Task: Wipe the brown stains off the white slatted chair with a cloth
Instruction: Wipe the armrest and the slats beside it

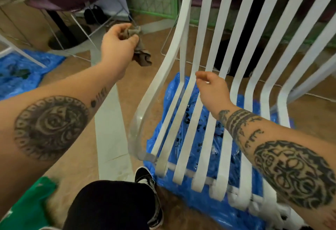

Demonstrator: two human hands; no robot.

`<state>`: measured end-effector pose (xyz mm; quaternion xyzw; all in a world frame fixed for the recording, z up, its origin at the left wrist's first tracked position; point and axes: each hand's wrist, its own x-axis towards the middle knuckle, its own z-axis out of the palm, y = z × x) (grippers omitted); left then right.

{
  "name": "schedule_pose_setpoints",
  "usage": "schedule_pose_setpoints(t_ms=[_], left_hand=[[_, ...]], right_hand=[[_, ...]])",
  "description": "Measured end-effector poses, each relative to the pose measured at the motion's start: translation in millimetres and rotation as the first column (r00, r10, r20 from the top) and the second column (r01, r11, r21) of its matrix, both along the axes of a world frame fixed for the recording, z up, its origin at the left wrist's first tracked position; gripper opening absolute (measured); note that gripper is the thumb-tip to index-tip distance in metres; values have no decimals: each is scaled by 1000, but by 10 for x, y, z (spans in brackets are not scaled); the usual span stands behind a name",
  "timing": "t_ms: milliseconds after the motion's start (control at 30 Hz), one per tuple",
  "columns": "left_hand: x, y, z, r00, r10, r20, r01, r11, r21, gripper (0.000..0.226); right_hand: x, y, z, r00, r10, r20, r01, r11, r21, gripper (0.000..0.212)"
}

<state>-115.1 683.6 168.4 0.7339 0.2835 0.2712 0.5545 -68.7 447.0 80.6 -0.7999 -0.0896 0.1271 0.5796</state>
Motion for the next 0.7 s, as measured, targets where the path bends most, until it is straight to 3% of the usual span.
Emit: schedule_pose_setpoints(t_ms=[67, 200, 300, 400, 467, 533, 567, 600, 700], left_hand=[[27, -271, 195, 997, -53, 51, 54, 998, -26, 28], [0, -829, 269, 983, -180, -34, 175, 979, -102, 19], [-36, -1106, 261, 951, -299, -72, 258, 904, -342, 26], [-22, -1122, 292, 900, -398, -178, 279, 839, -466, 54], [-2, -1074, 279, 815, -461, -351, 350, 874, -336, 61], [45, -988, 220, 789, -321, -524, 430, 898, 96, 54], [58, -942, 188, 829, -202, -521, 419, 841, 341, 48], [77, -868, 135, 870, -119, -478, 376, 787, 489, 41], [95, -655, -75, 890, -34, -456, 324, 749, 577, 34]], right_hand=[[-13, 54, 308, 999, -31, -37, 36, 985, 168, 26], [-82, 118, 705, 979, 166, -118, -104, 906, 410, 31], [-96, 109, 679, 980, 174, -95, -117, 896, 429, 53], [-79, 27, 506, 996, 61, -65, -32, 924, 380, 54], [-62, -24, 382, 997, 9, -71, 17, 938, 346, 48], [-52, -6, 241, 998, -27, -49, 38, 966, 255, 43], [-60, 14, 156, 999, -30, -28, 35, 979, 199, 41], [-76, 49, 51, 1000, -24, -2, 24, 993, 114, 41], [-169, 162, -322, 994, 109, 6, -106, 978, -182, 45]])
